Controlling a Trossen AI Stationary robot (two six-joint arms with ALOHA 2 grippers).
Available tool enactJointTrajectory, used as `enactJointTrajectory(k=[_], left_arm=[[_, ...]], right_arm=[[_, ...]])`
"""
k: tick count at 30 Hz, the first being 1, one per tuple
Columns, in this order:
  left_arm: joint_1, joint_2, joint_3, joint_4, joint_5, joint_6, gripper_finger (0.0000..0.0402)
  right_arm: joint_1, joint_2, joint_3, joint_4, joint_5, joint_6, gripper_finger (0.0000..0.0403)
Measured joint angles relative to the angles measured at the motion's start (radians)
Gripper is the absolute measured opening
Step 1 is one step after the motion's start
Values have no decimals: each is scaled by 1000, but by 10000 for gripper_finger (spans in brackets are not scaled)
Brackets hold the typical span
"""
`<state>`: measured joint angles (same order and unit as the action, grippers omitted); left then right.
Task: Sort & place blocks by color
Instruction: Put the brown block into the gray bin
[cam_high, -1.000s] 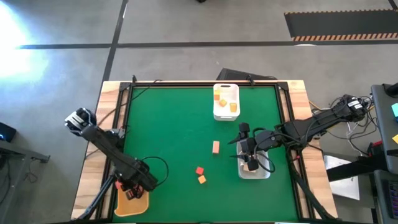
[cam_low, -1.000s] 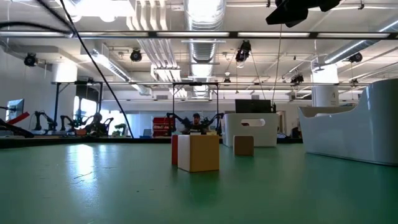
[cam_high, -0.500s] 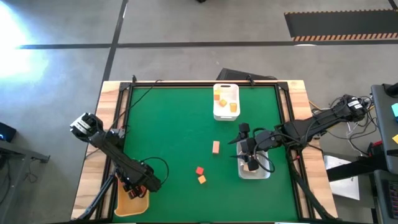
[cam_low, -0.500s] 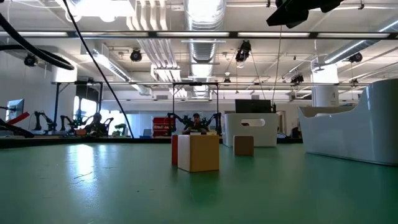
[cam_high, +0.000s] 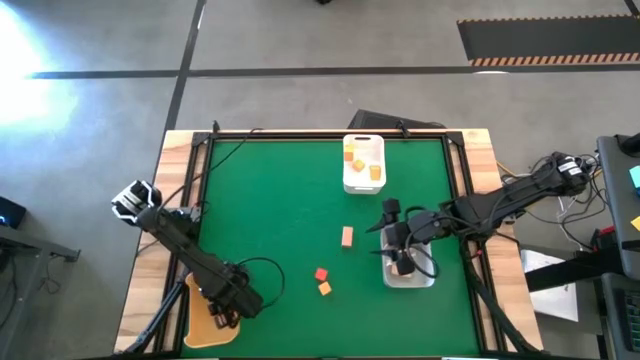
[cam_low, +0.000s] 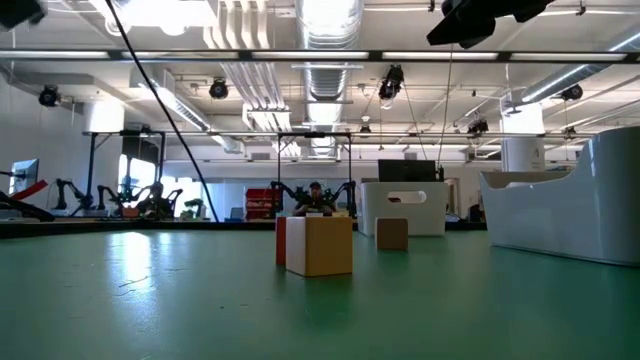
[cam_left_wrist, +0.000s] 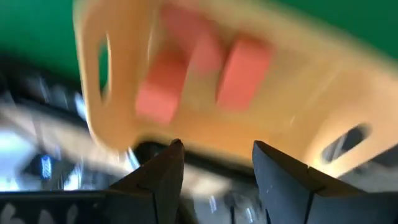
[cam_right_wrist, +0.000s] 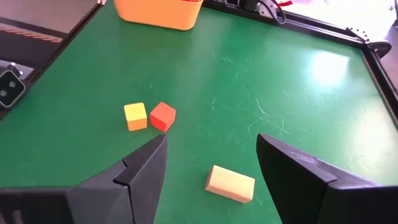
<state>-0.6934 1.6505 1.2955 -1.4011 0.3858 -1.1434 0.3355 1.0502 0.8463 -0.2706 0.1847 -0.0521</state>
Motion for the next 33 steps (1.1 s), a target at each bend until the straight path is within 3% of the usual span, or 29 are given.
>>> enactJointTrajectory(k=[4, 7, 12, 19, 29, 33], left_arm=[[0, 0, 102, 22, -297, 106, 172], [4, -4, 152, 93, -513, 271, 173], [38, -37, 156, 275, -713, 595, 173], [122, -123, 40, 528, -879, 941, 173], [259, -234, -219, 964, -998, 1237, 173], [296, -262, -307, 1086, -998, 1329, 173]], right_arm=[[0, 36, 0, 20, 0, 11, 235], [0, 71, 0, 38, 1, 18, 235], [-2, 122, -1, 76, 5, 65, 235], [-9, 157, 33, 57, 131, 92, 235], [-79, 201, 168, -139, 119, 95, 235], [-114, 243, 214, -254, 26, 74, 235]])
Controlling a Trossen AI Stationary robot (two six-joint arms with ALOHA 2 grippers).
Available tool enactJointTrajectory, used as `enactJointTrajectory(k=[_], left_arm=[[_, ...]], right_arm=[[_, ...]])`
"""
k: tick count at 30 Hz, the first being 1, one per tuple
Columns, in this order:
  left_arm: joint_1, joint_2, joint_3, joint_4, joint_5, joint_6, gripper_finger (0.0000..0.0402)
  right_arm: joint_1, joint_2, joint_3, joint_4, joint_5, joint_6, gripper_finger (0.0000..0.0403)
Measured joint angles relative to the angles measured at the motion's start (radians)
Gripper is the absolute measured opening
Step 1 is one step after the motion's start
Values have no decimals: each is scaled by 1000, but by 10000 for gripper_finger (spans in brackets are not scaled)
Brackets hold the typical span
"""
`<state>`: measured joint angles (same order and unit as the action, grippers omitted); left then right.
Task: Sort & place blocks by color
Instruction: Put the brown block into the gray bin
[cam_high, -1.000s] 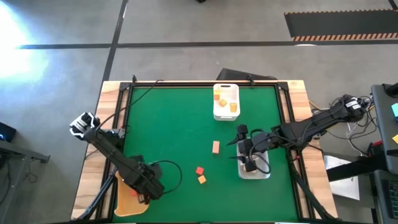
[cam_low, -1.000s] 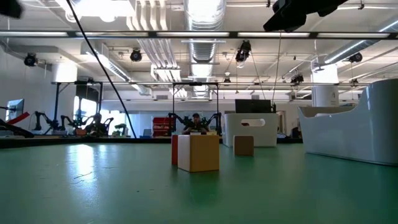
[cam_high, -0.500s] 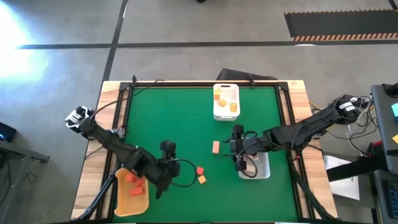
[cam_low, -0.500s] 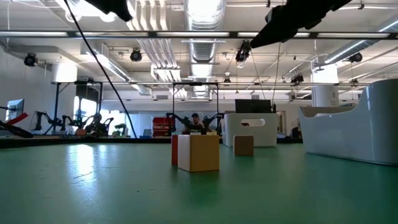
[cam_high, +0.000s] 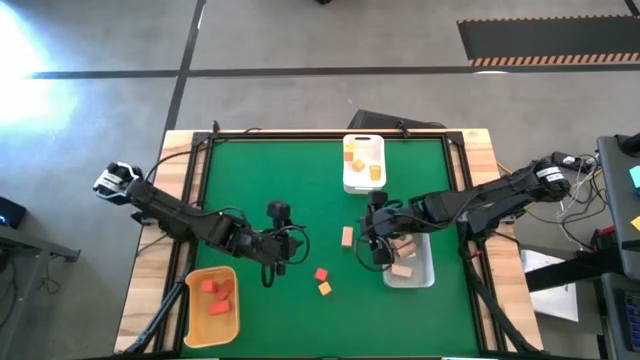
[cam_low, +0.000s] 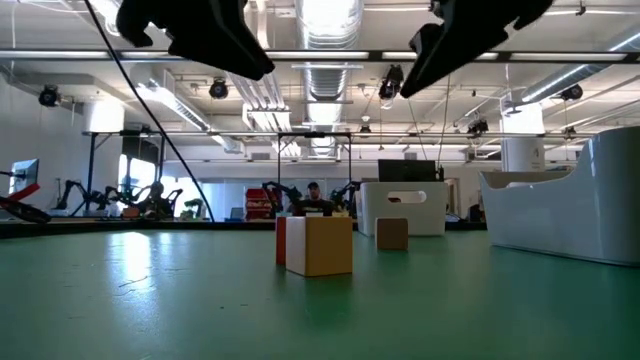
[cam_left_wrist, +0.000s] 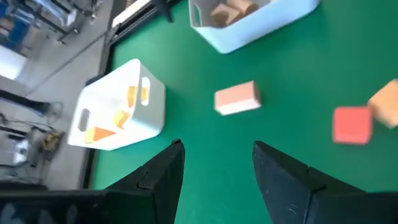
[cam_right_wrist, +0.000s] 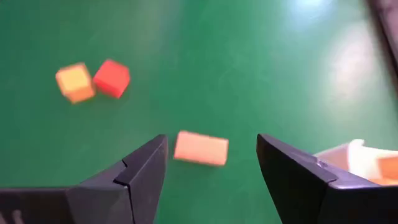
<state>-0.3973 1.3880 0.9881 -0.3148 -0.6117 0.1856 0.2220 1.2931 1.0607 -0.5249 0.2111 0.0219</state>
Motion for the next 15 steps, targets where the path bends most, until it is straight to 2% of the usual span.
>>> enactJointTrajectory(k=[2, 5, 10, 15], left_arm=[[17, -15, -13, 21, -1, 40, 173], [41, -44, -28, 20, -9, 83, 173], [72, -93, -39, 26, -56, 106, 173], [77, -125, -58, 20, -59, 108, 173]], right_arm=[[-8, 24, 21, -60, -39, -68, 235], [-10, 66, 58, -154, -28, -146, 235], [-14, 139, 149, -260, 0, -131, 235], [-11, 204, 207, -314, -1, -186, 235]])
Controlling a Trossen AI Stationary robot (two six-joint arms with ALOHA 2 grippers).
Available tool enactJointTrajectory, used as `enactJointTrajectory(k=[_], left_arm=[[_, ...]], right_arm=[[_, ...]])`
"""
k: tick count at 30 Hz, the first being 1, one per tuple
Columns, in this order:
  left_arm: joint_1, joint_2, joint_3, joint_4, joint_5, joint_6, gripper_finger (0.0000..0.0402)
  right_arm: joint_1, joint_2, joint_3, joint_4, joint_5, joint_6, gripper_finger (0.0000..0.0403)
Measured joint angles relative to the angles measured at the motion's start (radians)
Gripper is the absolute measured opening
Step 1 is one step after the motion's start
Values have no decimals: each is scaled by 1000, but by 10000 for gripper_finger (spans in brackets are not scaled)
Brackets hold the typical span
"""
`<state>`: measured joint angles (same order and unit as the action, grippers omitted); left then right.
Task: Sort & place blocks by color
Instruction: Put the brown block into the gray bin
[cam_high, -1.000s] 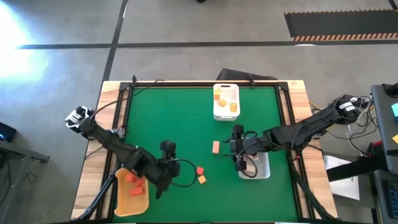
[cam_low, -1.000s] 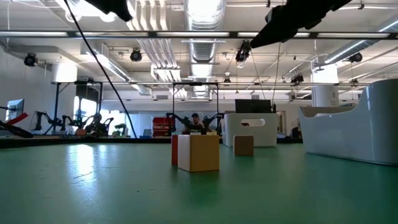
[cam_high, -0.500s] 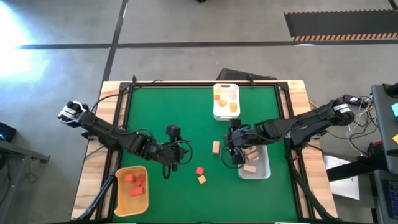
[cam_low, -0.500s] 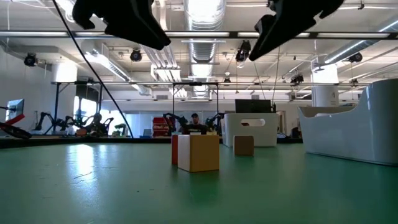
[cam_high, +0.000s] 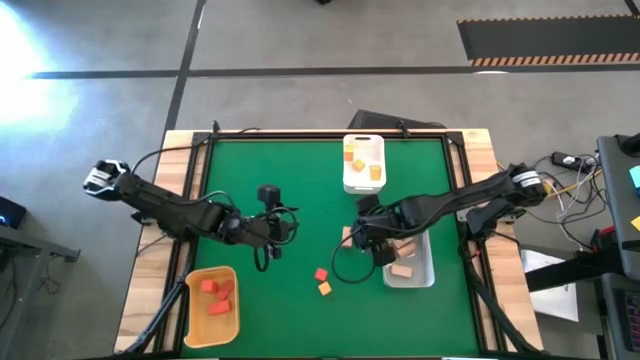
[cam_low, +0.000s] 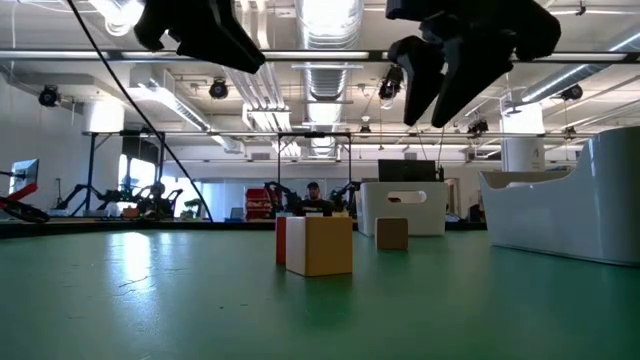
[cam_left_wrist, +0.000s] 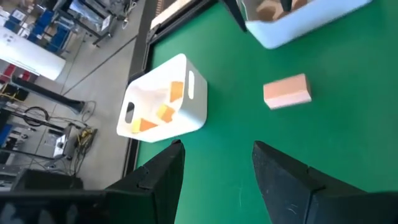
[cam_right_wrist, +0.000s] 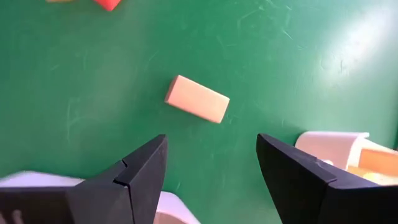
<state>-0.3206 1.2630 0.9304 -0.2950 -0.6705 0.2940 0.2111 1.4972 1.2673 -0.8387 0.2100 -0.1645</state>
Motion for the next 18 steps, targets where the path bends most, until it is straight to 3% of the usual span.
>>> enactJointTrajectory(k=[7, 18], left_arm=[[0, -7, -4, -6, 0, 2, 173], [0, -7, -4, -4, -1, 11, 173]], right_arm=[[-3, 63, 19, 0, 1, -107, 235], [-2, 120, 18, 6, 2, -109, 235]])
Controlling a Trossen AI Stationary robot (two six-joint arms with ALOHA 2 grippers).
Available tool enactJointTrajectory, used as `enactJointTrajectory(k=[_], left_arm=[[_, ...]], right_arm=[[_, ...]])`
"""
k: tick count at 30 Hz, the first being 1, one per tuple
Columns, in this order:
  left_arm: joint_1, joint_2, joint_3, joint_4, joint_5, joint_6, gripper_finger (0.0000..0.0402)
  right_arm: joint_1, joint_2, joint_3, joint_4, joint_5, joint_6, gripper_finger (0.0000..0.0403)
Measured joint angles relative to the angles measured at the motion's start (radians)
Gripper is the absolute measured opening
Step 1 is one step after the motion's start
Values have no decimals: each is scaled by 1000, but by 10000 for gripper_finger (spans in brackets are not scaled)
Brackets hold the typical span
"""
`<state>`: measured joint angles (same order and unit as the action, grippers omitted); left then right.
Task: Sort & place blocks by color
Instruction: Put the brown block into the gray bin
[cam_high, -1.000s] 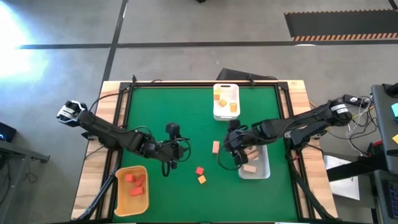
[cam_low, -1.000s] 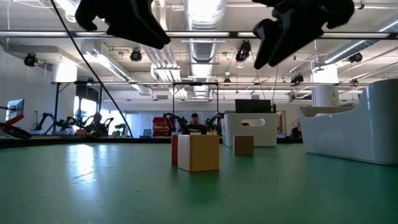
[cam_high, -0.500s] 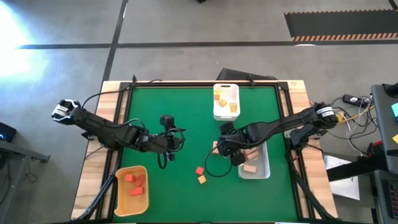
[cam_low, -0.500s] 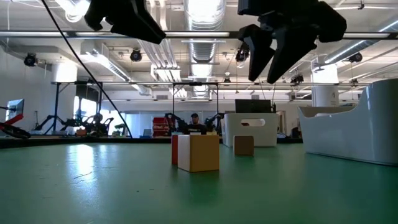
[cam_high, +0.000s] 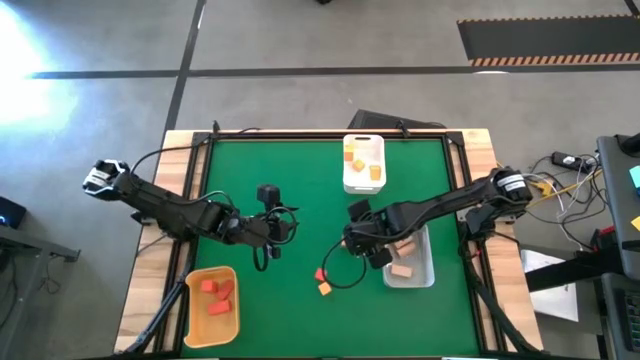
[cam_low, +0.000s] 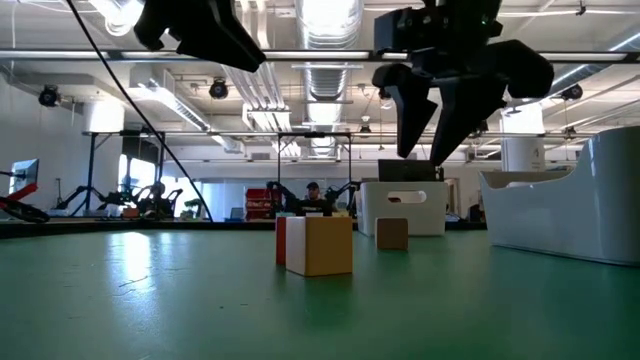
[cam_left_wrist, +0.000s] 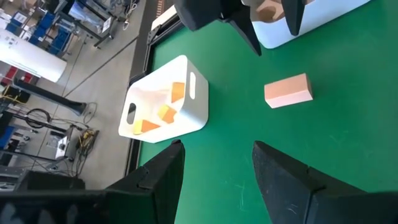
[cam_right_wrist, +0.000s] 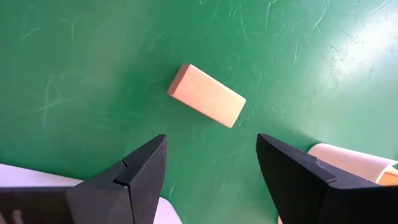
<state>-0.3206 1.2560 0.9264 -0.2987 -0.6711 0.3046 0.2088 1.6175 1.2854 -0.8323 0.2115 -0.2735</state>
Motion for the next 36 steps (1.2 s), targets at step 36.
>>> enactJointTrajectory(k=[36], left_arm=[[0, 0, 0, 12, 1, -9, 173]], right_arm=[[-39, 105, 1, 122, -27, -306, 327]])
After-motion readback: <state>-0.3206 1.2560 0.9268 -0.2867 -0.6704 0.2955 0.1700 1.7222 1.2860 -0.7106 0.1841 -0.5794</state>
